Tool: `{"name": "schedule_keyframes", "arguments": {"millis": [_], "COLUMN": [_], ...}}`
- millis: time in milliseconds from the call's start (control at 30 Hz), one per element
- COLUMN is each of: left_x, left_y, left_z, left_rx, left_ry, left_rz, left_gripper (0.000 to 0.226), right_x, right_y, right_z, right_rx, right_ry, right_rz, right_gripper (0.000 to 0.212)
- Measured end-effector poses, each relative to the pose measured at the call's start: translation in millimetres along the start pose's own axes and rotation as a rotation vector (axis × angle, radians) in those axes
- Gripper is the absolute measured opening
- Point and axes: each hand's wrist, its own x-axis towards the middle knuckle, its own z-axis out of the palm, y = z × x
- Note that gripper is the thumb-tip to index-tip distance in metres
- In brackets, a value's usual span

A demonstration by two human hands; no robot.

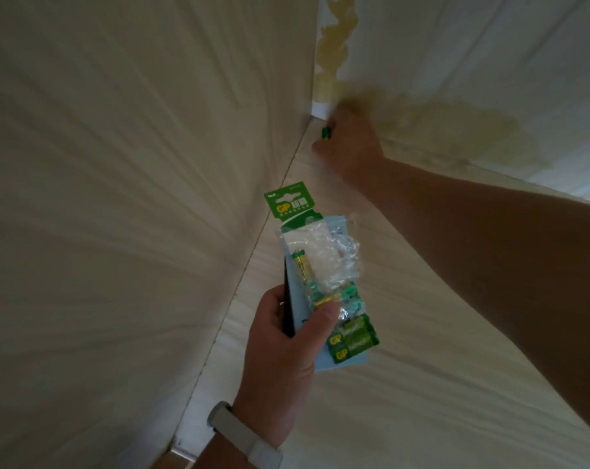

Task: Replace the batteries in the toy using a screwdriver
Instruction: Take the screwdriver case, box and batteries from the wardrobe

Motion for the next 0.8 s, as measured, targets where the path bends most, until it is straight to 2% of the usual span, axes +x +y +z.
{"name": "schedule_keyframes", "arguments": {"millis": [200, 400, 567, 733, 800], "left_x": [-1, -3, -9, -18, -23], "left_y": [2, 18, 36, 46, 50], "left_z": [2, 14, 28, 43, 50], "left_rx": [0.031, 0.044, 0.045, 0.035, 0.024], "left_ry": [0.014, 0.031, 0.004, -0.035, -0.058], "left_rz": [-0.001, 0.003, -0.003, -0.012, -0.017], "left_gripper": [0.066, 0.068, 0.07, 0.06, 0.063], "right_x": [-41, -119, -174, -209, -218], "right_y": [7, -2, -13, -17, -16], "right_z": [-20, -75, -130, -149, -152], "right_rx": [0.22, 0.667, 0.952, 0.964, 0.949], "right_ry": [-0.009, 0.028, 0.036, 0.02, 0.024], "right_rz": [0.043, 0.208, 0.231, 0.221, 0.243], "right_gripper": [0.024, 0.022, 0.022, 0.028, 0.028]}}
